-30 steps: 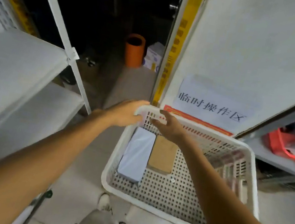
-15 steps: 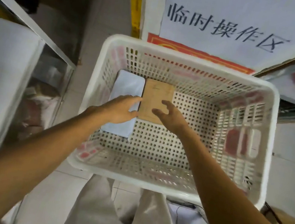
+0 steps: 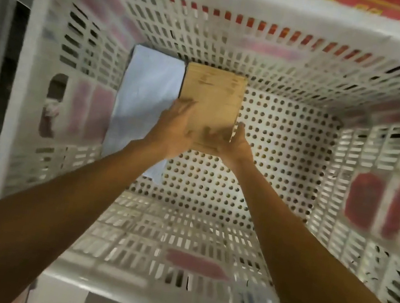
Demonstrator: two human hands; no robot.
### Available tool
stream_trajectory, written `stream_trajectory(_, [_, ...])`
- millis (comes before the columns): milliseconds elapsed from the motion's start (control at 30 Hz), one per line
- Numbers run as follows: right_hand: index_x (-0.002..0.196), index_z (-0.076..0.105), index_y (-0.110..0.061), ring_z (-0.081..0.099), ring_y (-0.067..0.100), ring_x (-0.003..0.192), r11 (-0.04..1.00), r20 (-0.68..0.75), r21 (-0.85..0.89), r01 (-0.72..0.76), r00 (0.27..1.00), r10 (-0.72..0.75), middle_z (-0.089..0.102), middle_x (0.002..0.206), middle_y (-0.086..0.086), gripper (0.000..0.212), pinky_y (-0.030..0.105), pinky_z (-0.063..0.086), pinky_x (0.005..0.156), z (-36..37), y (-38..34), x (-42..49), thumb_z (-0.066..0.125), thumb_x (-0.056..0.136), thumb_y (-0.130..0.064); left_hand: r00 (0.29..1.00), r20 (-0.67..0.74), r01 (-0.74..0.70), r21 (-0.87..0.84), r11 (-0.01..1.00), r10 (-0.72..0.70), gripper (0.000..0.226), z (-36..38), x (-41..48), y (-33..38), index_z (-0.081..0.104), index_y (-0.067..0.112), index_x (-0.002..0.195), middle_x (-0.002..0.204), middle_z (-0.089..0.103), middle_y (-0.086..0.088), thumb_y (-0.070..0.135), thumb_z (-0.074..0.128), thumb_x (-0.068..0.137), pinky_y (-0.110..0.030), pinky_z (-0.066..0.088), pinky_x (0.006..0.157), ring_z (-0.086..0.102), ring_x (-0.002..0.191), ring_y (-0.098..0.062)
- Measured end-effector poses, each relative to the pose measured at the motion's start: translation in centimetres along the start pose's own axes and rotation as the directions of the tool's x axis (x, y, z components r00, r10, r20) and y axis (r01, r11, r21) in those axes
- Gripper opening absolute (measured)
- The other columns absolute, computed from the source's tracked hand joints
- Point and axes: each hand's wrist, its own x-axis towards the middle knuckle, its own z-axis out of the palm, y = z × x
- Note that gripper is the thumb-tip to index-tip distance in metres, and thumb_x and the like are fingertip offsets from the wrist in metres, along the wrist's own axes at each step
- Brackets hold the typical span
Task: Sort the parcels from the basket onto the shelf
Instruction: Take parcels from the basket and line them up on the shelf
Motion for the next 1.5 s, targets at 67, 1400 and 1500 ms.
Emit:
stream_trajectory(67, [0.145,0.027,-0.017,0.057,0.024,0.098,0.997,-0.006,0.080,0.022,1.000,-0.022,0.057,0.129,0.010,0.059,0.035,0.046,0.080,0.9,1.1,0.5,0.053,0.096,-0.036,0.998,-0.038,0.046,0.024,0.999,-0.045,0.071,1.2,-0.1,0.7,0.019,0.022,0.150,0.156,0.008,-0.009,0.016,0.056,0.089,-0.044,0.029,0.111,0.019,0.138,-0.035])
stream_trajectory(1400, [0.137,0.047,-0.018,0.059,0.022,0.114,0.756,-0.188,0.637,0.152,0.981,-0.038,0.057,0.130,0.006,0.057,0.041,0.050,0.097,-4.7,7.0,-11.6,0.071,0.085,-0.022,0.978,0.145,0.207,-0.737,0.643,-0.149,0.072,1.9,-7.9,5.1,0.031,0.038,0.141,0.126,0.054,0.006,0.019,0.069,0.083,-0.033,0.053,0.071,0.057,0.107,-0.017])
stream_trajectory(1500, [0.132,0.050,-0.015,0.062,0.023,0.109,0.706,-0.273,0.662,0.251,0.958,-0.085,0.061,0.125,0.008,0.050,0.035,0.053,0.083,-5.3,4.6,-16.2,0.070,0.086,-0.019,0.997,0.081,0.061,-0.710,0.702,-0.005,0.074,-2.7,-10.6,6.3,0.031,0.036,0.142,0.129,0.048,0.004,0.010,0.068,0.084,-0.026,0.050,0.064,0.055,0.103,-0.012])
